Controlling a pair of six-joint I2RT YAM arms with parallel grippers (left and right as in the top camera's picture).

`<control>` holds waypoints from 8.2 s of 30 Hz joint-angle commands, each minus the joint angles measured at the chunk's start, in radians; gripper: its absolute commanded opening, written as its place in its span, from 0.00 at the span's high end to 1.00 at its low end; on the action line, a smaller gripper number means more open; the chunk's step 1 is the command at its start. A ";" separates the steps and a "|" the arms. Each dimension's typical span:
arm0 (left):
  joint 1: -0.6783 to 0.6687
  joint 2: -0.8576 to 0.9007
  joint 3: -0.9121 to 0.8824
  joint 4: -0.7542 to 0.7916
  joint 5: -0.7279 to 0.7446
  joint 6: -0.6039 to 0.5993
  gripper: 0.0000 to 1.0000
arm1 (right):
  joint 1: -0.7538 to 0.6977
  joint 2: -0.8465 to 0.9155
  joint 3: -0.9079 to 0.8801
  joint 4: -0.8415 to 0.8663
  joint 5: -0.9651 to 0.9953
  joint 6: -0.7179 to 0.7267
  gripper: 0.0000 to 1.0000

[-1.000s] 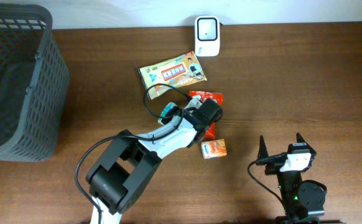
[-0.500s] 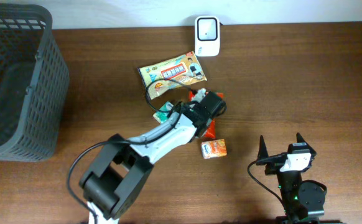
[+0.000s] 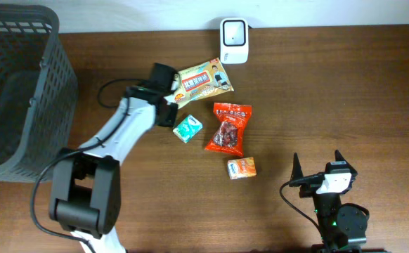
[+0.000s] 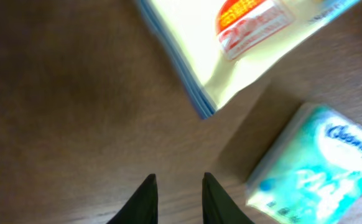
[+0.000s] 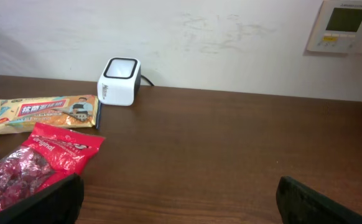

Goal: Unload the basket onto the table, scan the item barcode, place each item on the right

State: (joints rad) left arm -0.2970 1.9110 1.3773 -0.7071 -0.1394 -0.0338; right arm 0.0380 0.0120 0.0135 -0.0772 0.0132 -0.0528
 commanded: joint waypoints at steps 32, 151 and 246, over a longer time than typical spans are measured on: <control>0.060 0.211 -0.005 0.040 0.169 -0.067 1.00 | -0.006 -0.006 -0.008 -0.004 0.005 0.000 0.02; 0.065 0.164 0.552 -0.502 0.193 -0.051 0.01 | 0.270 1.282 0.909 -0.156 -0.582 0.915 0.04; 0.177 0.164 0.552 -0.528 0.090 -0.190 0.01 | 0.607 1.902 1.204 -0.269 0.094 0.855 0.96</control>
State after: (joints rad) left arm -0.1246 2.0762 1.9308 -1.2343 -0.0418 -0.2073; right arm 0.6613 1.9575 1.1419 -0.1970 -0.0357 0.9909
